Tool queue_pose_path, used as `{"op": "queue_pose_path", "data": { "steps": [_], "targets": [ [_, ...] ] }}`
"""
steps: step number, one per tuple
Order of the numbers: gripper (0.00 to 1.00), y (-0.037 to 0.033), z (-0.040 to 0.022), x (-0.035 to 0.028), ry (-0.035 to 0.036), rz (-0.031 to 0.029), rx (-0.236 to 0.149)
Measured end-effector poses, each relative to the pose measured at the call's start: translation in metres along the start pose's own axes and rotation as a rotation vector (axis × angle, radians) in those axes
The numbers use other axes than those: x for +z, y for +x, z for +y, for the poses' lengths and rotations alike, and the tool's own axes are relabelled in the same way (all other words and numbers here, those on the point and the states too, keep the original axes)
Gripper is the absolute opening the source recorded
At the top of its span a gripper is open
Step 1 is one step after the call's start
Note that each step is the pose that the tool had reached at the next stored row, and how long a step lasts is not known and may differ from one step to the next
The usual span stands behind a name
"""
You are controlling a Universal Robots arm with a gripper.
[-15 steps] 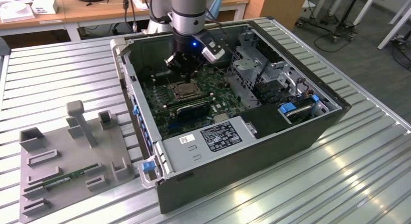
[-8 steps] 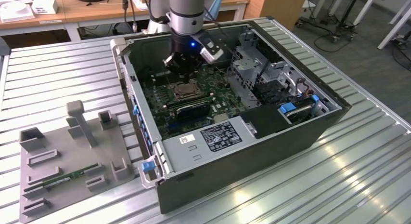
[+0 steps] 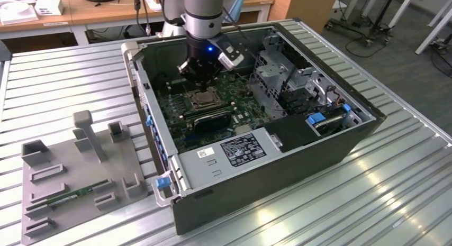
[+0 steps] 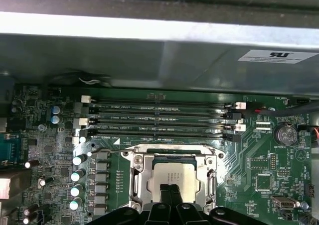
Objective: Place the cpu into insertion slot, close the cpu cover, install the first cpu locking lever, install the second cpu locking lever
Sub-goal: 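Install the first cpu locking lever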
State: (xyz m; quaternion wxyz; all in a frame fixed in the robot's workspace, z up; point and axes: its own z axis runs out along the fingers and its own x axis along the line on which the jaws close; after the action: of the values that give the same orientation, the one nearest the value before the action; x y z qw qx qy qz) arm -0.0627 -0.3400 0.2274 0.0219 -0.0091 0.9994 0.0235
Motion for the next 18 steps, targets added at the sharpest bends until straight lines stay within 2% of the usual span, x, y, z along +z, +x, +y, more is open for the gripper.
{"op": "queue_pose_path", "data": {
  "steps": [9,18],
  "targets": [
    [0.11,0.0017,0.0000,-0.0001,0.0000,0.0000,0.000],
    [0.11,0.0135,0.0002,-0.0005,0.0000,0.0000,0.000]
  ]
}}
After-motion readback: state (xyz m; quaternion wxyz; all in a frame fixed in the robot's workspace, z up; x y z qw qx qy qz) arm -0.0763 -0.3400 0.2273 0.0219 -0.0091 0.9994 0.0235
